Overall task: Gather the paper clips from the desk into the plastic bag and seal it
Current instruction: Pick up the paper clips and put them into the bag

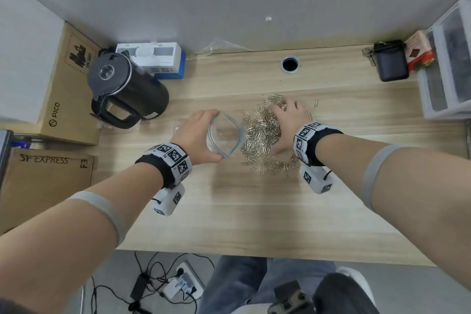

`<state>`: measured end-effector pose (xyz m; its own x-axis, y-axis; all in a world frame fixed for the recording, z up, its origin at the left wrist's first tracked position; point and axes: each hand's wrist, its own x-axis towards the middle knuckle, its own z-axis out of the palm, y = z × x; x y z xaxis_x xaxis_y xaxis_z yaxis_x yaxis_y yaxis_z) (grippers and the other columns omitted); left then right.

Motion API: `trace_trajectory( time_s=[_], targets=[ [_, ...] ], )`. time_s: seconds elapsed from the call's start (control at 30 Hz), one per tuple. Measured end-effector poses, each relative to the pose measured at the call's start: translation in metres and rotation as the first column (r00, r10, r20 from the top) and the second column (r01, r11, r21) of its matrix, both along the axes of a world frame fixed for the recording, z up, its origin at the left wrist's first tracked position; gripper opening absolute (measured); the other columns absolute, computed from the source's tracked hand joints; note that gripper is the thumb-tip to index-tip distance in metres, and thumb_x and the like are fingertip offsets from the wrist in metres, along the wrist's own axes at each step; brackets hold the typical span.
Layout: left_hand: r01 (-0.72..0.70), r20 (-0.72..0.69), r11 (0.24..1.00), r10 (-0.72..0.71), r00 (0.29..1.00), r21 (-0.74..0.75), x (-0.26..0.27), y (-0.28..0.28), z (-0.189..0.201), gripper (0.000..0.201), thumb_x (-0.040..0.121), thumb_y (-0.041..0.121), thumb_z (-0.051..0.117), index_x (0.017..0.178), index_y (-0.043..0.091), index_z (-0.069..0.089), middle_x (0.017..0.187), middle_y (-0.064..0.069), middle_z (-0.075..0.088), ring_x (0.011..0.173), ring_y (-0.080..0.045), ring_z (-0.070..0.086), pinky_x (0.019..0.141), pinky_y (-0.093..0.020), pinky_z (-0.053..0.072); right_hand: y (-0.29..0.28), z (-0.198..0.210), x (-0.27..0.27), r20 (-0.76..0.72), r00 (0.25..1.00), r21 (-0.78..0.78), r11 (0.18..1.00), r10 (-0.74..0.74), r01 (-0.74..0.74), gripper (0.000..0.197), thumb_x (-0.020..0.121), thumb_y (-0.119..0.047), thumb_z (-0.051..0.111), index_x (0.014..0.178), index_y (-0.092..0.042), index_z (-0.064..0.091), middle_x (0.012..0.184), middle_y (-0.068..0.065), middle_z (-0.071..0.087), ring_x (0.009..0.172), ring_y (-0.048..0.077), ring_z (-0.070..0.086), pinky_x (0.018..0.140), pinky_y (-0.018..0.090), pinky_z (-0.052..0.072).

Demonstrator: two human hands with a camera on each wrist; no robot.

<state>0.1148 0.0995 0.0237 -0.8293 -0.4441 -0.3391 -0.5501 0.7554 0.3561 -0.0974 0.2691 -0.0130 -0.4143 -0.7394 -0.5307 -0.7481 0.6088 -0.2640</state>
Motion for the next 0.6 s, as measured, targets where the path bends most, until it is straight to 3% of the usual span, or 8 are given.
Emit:
trace_trajectory(
  time_s=[0.07,0.13,0.23,0.37,0.47,0.53,0.6],
  targets=[
    [-0.003,0.009,1.000,0.003,1.000,0.006,0.000,-0.004,-0.001,0.113,0.051,0.054,0.085,0.146,0.017,0.036,0.144,-0.002,0.048,0.134,-0.022,0.045,0.111,-0.038,0.040,-0.003,0.002,0.000,-0.033,0.999,0.061,0.998,0.036,-0.034,0.134,0.036,-0.051,0.093,0.148,-0.034,0.021,0.150,0.011,0.017,0.136,0.035,0.024,0.101,0.050,0.043],
    [-0.002,0.011,1.000,0.002,1.000,0.024,0.001,-0.006,-0.003,0.113,0.052,0.053,0.085,0.147,0.017,0.035,0.145,-0.002,0.047,0.135,-0.021,0.044,0.112,-0.035,0.037,-0.006,0.002,0.001,-0.045,0.995,0.109,0.991,0.086,-0.081,0.137,0.038,-0.054,0.094,0.150,-0.036,0.018,0.150,0.012,0.016,0.136,0.036,0.024,0.102,0.052,0.043],
    [0.010,0.003,0.999,-0.010,1.000,0.039,0.002,-0.005,-0.006,0.111,0.054,0.050,0.087,0.147,0.015,0.036,0.145,-0.003,0.047,0.135,-0.021,0.044,0.112,-0.032,0.035,-0.009,0.000,0.007,-0.003,0.995,0.086,0.991,0.103,-0.102,0.121,0.048,-0.052,0.093,0.148,-0.038,0.027,0.143,0.007,0.022,0.133,0.033,0.026,0.096,0.050,0.045],
    [0.016,-0.007,0.999,-0.016,1.000,0.036,0.003,-0.003,-0.006,0.110,0.055,0.048,0.087,0.146,0.013,0.037,0.144,-0.004,0.049,0.133,-0.022,0.045,0.112,-0.033,0.037,-0.014,-0.005,0.010,0.057,0.996,0.011,0.997,0.074,-0.075,0.093,0.061,-0.045,0.089,0.141,-0.038,0.041,0.134,0.004,0.031,0.124,0.029,0.034,0.100,0.046,0.044],
    [0.024,0.002,0.999,-0.024,1.000,0.035,0.002,-0.002,-0.006,0.109,0.055,0.049,0.086,0.146,0.014,0.037,0.143,-0.003,0.049,0.132,-0.022,0.045,0.112,-0.033,0.037,-0.014,-0.008,0.005,0.094,0.994,-0.027,0.998,0.057,-0.055,0.073,0.068,-0.036,0.085,0.132,-0.037,0.051,0.128,0.002,0.034,0.115,0.025,0.036,0.096,0.043,0.047],
    [0.023,0.001,0.999,-0.023,1.000,0.046,0.002,-0.002,-0.007,0.109,0.056,0.048,0.087,0.146,0.014,0.037,0.143,-0.003,0.049,0.133,-0.022,0.044,0.111,-0.031,0.036,-0.012,-0.011,0.004,0.107,0.993,-0.025,0.998,0.052,-0.050,0.069,0.068,-0.037,0.084,0.129,-0.037,0.053,0.129,0.002,0.033,0.118,0.025,0.037,0.092,0.041,0.048],
    [0.015,-0.004,0.998,-0.015,1.000,0.062,0.002,-0.001,-0.007,0.109,0.056,0.046,0.088,0.146,0.014,0.036,0.143,-0.003,0.048,0.133,-0.022,0.044,0.110,-0.030,0.036,-0.010,-0.012,0.006,0.112,0.993,-0.039,0.999,0.034,-0.030,0.080,0.059,-0.048,0.084,0.131,-0.040,0.049,0.130,0.001,0.032,0.121,0.026,0.036,0.093,0.043,0.048]
  ],
)
